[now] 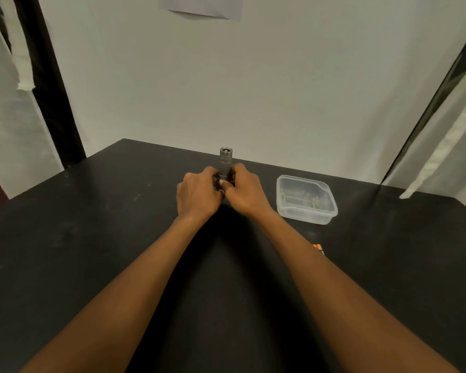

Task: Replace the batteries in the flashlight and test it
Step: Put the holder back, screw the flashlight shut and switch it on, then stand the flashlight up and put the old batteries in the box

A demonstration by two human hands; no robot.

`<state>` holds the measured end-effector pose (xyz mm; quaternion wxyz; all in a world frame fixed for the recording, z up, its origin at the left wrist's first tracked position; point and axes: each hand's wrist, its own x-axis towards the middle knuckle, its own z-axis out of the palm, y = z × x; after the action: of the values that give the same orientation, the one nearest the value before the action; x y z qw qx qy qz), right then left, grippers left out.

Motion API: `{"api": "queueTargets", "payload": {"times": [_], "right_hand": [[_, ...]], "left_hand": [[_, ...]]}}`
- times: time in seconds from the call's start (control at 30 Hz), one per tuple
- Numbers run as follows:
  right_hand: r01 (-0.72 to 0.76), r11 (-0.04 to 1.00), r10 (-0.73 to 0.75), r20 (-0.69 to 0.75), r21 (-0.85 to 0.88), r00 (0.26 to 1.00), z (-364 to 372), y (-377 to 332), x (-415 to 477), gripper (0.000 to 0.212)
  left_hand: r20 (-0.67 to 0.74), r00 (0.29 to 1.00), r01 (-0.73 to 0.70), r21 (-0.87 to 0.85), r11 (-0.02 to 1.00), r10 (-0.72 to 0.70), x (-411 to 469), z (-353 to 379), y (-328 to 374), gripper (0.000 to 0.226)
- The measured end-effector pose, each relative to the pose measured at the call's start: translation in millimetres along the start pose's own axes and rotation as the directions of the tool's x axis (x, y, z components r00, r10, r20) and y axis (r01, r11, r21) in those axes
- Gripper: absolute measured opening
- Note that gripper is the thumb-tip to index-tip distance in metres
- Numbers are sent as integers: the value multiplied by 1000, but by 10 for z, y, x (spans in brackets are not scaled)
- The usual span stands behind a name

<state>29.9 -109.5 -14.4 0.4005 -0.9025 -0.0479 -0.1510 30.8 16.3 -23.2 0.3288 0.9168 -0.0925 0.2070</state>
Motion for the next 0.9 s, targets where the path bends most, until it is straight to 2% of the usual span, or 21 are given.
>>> {"api": "queueTargets", "payload": {"times": [0.43, 0.57, 0.77, 0.9], "right_hand": [[17, 999, -18, 20, 27, 1000, 320, 211, 377, 20], [4, 999, -4, 9, 45, 1000, 323, 221, 356, 26], [0, 1000, 0, -23, -6, 1000, 168, 198, 156, 46], [-26, 1000, 25, -53, -13, 998, 0, 150, -102, 43]], "left_hand": [[38, 999, 18, 52, 998, -20, 348, 242, -341, 33], [43, 999, 14, 72, 997, -18, 336, 229, -345, 35], [13, 1000, 14, 81, 997, -15, 211, 79, -221, 44], [-16, 999, 30, 60, 998, -30, -36, -27, -29, 45]]}}
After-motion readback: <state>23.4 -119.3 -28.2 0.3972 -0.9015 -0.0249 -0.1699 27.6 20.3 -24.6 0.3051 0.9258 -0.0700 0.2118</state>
